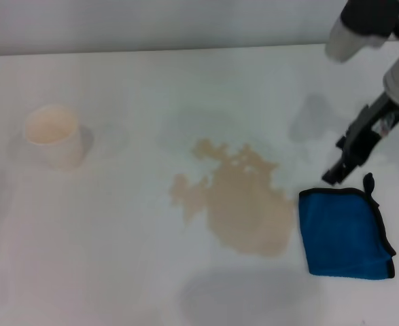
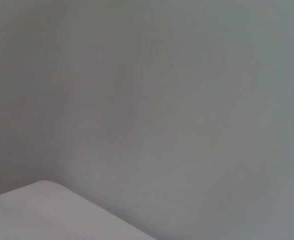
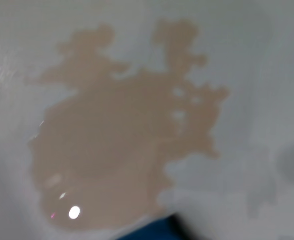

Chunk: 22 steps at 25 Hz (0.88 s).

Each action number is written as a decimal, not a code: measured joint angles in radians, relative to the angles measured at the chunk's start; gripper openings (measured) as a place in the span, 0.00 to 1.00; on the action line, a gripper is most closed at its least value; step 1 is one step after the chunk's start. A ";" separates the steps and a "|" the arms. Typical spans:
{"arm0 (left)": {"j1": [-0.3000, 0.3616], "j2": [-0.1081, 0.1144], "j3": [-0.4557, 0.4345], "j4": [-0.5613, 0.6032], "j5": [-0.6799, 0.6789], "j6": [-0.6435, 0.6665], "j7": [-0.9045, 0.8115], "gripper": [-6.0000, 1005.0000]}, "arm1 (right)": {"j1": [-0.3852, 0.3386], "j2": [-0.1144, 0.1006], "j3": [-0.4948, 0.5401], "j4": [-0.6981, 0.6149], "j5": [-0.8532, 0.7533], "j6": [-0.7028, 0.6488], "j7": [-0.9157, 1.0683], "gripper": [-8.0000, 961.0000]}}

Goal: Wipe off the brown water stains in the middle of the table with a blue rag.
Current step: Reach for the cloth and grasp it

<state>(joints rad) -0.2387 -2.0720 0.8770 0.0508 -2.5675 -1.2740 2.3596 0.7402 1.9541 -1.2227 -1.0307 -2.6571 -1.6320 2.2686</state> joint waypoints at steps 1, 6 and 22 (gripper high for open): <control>-0.006 0.000 0.001 0.006 0.000 0.014 0.009 0.86 | -0.011 0.015 0.000 -0.023 -0.019 -0.021 0.004 0.87; -0.039 -0.001 0.001 0.008 0.006 0.049 0.016 0.86 | -0.071 0.055 -0.004 -0.102 -0.050 -0.079 0.026 0.87; -0.072 -0.003 0.002 0.000 0.012 0.079 0.016 0.86 | -0.123 0.070 -0.209 -0.135 -0.045 -0.071 0.129 0.87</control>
<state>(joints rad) -0.3109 -2.0755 0.8790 0.0510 -2.5555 -1.1952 2.3758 0.6170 2.0241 -1.4320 -1.1659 -2.7018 -1.7026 2.3972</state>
